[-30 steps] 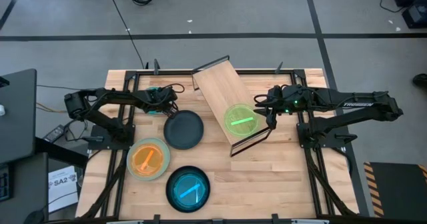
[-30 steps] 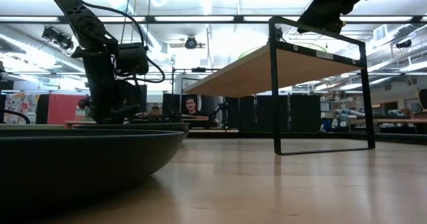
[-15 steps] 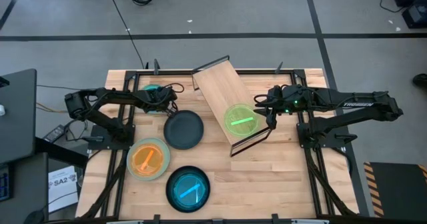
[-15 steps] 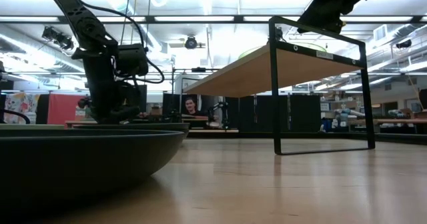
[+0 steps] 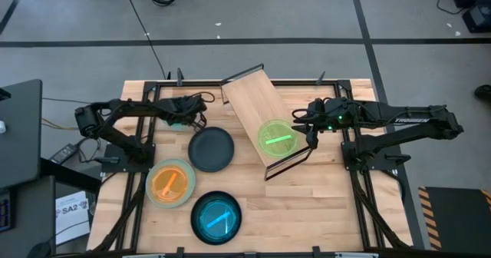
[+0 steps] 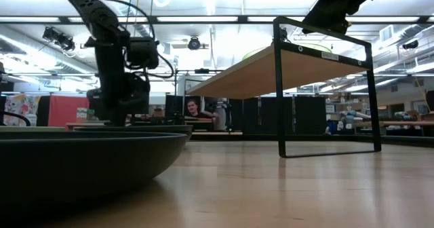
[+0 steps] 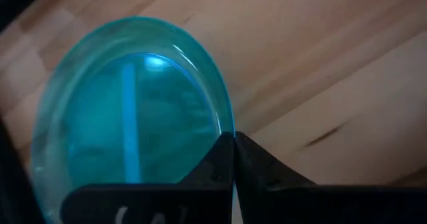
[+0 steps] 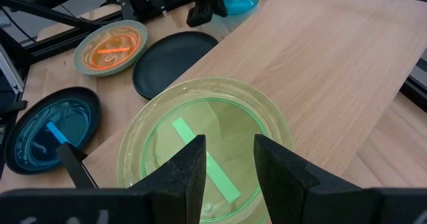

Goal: Place and stack plates onto a shelf
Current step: Stack the top transparent blue plate on top of the transparent green plate on the shelf

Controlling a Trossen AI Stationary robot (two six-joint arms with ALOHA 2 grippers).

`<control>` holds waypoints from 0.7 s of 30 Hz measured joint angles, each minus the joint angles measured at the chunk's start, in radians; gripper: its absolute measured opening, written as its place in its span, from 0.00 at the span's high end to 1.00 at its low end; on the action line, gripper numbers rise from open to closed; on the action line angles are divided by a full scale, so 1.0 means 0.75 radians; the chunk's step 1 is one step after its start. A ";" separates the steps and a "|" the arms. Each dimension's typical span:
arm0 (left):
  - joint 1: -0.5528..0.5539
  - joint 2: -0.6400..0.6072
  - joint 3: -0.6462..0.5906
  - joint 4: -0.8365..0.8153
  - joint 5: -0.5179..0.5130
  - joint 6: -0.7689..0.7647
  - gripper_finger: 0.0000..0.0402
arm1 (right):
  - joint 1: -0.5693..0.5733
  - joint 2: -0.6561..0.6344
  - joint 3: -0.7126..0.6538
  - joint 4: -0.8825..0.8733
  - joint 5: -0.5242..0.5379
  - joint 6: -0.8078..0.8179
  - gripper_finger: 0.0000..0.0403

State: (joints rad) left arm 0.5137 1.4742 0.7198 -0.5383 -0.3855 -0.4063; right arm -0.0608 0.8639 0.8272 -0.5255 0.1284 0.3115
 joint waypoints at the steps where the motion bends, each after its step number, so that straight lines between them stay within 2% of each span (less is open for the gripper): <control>1: 0.000 0.000 0.029 -0.043 0.000 0.000 0.99 | 0.000 0.000 0.000 0.000 0.000 0.000 0.67; 7: -0.001 -0.001 0.212 -0.265 -0.010 0.001 0.99 | 0.000 0.000 0.000 0.000 0.000 0.000 0.67; 13: -0.020 -0.001 0.404 -0.444 -0.083 0.012 0.99 | 0.000 0.000 0.000 0.000 0.000 0.000 0.67; 21: -0.115 -0.001 0.655 -0.571 -0.102 0.068 0.99 | 0.000 0.000 0.000 0.000 0.000 0.000 0.67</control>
State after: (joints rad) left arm 0.4276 1.4734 1.2108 -0.9668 -0.4616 -0.3549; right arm -0.0612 0.8639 0.8272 -0.5255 0.1284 0.3115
